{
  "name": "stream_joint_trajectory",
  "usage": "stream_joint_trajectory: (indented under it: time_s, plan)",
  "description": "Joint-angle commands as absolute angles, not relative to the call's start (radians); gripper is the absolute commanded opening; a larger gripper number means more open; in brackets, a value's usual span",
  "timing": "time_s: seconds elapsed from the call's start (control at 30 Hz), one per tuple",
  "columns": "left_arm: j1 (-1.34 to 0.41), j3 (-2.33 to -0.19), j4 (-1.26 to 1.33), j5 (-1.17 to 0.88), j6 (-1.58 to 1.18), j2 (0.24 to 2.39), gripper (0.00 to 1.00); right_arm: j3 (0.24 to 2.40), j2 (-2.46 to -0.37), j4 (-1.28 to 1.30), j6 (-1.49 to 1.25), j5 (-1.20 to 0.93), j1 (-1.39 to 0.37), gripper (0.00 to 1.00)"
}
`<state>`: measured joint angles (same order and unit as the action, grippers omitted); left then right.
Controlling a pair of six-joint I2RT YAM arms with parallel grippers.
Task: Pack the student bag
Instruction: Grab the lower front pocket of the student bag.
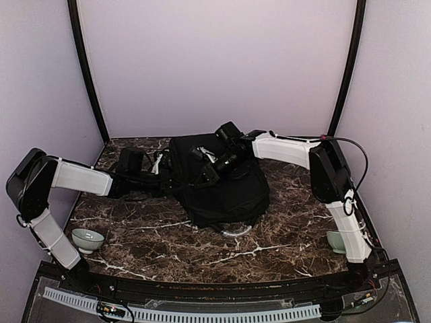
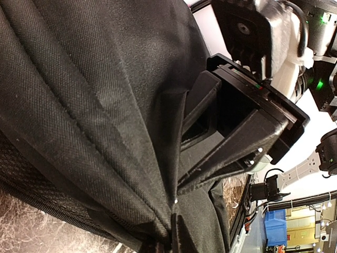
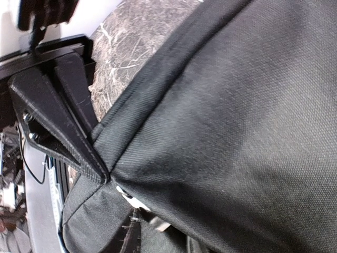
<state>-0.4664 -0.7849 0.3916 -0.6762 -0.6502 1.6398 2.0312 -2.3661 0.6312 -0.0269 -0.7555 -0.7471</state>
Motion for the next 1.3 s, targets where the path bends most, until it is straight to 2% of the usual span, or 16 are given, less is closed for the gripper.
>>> stream_joint_trajectory:
  time_s: [0.0, 0.27, 0.37, 0.43, 0.6, 0.83, 1.0, 1.07, 1.2, 1.27]
  plan:
    - [-0.475, -0.822, 0.445, -0.764, -0.623, 1.617, 0.0, 2.054, -2.4, 0.56, -0.031, -0.82, -0.772, 0.23]
    - [-0.475, -0.825, 0.426, -0.75, -0.622, 1.621, 0.0, 2.014, -2.34, 0.533, -0.018, -0.899, -0.767, 0.04]
    - [-0.475, -0.827, 0.41, -0.748, -0.613, 1.616, 0.0, 1.992, -2.322, 0.522, -0.022, -0.905, -0.764, 0.03]
    - [-0.475, -0.828, 0.408, -0.749, -0.613, 1.615, 0.0, 1.977, -2.314, 0.51, -0.037, -0.914, -0.765, 0.06]
    - [-0.474, -0.828, 0.411, -0.748, -0.617, 1.619, 0.0, 1.994, -2.343, 0.491, -0.095, -0.914, -0.768, 0.33]
    - [-0.474, -0.829, 0.413, -0.749, -0.619, 1.624, 0.0, 2.052, -2.398, 0.437, -0.218, -0.919, -0.766, 0.4]
    - [-0.474, -0.828, 0.411, -0.749, -0.616, 1.62, 0.0, 1.998, -2.386, 0.398, -0.292, -0.865, -0.758, 0.43]
    - [-0.475, -0.828, 0.411, -0.748, -0.616, 1.621, 0.0, 1.965, -2.375, 0.352, -0.324, -0.9, -0.753, 0.39]
    - [-0.475, -0.831, 0.413, -0.748, -0.618, 1.632, 0.0, 1.948, -2.375, 0.308, -0.344, -0.956, -0.749, 0.21]
    - [-0.475, -0.832, 0.413, -0.748, -0.618, 1.634, 0.0, 1.947, -2.376, 0.289, -0.356, -0.971, -0.748, 0.16]
